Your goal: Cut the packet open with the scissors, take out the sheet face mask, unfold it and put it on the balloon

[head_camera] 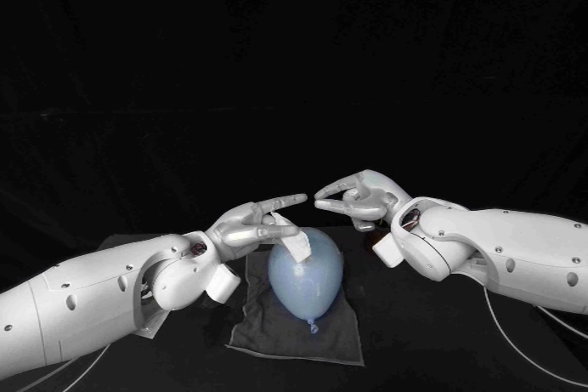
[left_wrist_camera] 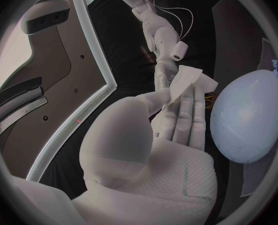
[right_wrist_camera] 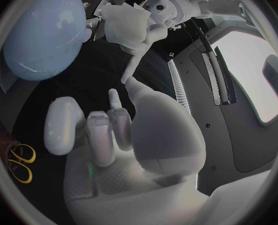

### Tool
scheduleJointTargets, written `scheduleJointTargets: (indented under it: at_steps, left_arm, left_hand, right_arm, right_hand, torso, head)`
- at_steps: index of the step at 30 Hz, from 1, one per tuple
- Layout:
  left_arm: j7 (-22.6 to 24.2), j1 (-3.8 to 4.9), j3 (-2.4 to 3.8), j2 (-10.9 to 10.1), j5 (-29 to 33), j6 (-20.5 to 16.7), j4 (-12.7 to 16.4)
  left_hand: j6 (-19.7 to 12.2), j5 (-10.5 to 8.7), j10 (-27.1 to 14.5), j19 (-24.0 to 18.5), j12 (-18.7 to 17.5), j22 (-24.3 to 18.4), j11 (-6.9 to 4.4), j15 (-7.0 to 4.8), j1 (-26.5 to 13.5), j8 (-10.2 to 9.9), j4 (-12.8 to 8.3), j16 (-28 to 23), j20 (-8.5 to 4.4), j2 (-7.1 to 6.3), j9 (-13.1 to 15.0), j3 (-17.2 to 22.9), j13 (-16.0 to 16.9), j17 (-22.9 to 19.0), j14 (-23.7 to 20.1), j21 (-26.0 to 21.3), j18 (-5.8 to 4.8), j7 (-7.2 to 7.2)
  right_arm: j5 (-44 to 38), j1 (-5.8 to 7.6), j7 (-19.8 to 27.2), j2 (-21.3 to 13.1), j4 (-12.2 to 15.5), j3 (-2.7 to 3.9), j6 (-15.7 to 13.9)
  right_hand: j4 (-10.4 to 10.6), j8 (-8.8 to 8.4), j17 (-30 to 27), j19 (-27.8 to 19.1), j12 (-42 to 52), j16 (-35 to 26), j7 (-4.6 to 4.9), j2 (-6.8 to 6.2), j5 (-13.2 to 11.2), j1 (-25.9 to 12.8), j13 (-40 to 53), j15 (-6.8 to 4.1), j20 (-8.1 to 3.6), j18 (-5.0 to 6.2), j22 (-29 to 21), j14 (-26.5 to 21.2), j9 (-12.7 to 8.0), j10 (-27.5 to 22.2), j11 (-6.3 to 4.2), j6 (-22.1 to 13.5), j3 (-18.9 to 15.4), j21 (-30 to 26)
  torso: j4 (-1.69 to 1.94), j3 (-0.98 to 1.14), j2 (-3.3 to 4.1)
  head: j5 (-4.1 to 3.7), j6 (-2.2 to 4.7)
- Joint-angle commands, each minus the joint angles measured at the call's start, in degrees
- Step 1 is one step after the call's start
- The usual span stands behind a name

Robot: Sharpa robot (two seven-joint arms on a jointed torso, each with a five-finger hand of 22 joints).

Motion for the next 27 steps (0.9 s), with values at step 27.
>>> scheduleJointTargets:
  at_steps: [27]
  left_arm:
    - [0.2,0.1,0.06,-0.9,0.5,-0.2,1.9]
  left_hand:
    - [0.1,0.38,-33.5,-1.7,-4.6,4.6,2.28,0.51,1.6,0.2,-8.9,1.1,1.38,-2.81,0.8,17.7,-0.6,-1.8,3.4,7.7,2.9,1.49]
  right_arm:
    - [11.6,-1.58,1.5,-6.7,4.8,-0.24,0.9]
  right_hand:
    - [3.0,-0.28,0.9,-7.6,-29.6,-8.8,-0.93,1.98,0.8,2.6,-11.4,-0.66,-0.73,3.91,2.1,1.6,-0.1,-12.6,-0.67,1.1,-4.3,-21.7]
  torso:
    - [-0.05,0.1,0.02]
  head:
    - [-0.87,-1.01]
